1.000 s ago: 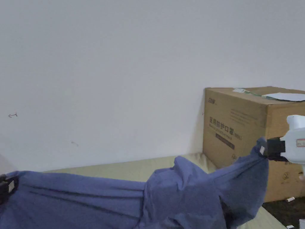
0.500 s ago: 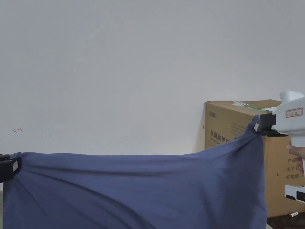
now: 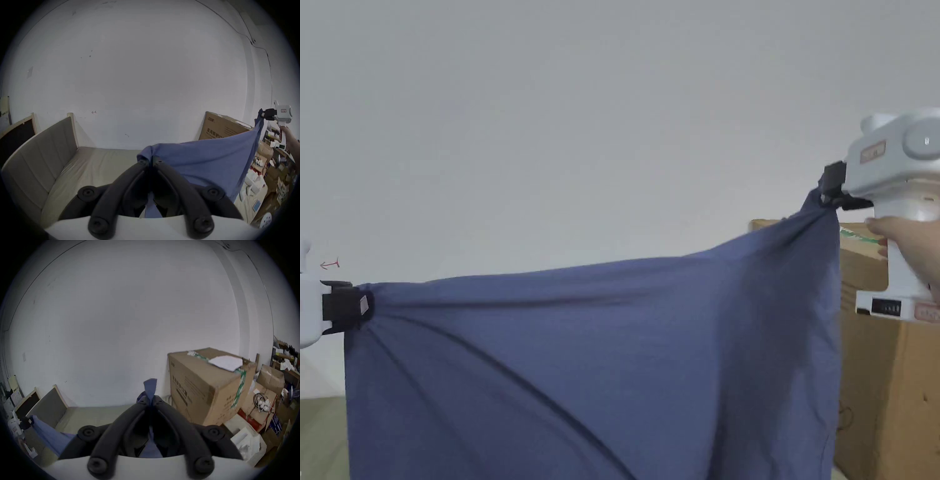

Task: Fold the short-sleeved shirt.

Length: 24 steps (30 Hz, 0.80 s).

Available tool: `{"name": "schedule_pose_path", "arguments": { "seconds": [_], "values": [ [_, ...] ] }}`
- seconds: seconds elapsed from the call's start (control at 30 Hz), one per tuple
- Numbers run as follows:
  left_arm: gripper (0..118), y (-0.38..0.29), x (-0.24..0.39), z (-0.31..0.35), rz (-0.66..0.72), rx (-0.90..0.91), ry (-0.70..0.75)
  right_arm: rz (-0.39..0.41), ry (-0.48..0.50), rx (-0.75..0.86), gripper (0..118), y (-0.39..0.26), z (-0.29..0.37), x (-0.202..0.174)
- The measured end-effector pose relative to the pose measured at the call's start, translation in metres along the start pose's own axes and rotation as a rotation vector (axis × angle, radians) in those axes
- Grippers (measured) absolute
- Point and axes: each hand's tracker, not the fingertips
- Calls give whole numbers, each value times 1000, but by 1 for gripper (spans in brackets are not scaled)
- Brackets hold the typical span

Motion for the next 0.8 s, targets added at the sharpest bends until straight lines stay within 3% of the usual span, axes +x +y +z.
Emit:
{"name": "schedule_pose_path", "arguments": {
  "seconds": [0.23,0.4,0.57,0.8],
  "values": [
    [2,20,1,-58,38,71,11,42,-28,119,0,62,-22,-31],
    [2,21,4,-83,-1,92,22,88,-55,134,0,62,-46,-30],
    [2,-38,5,-97,8,-43,24,96,-43,-2,0,-27,-77,-11],
    [2,-187,-14,-65,89,-305,20,-39,-15,-391,0,-250,-75,47]
  ]
}}
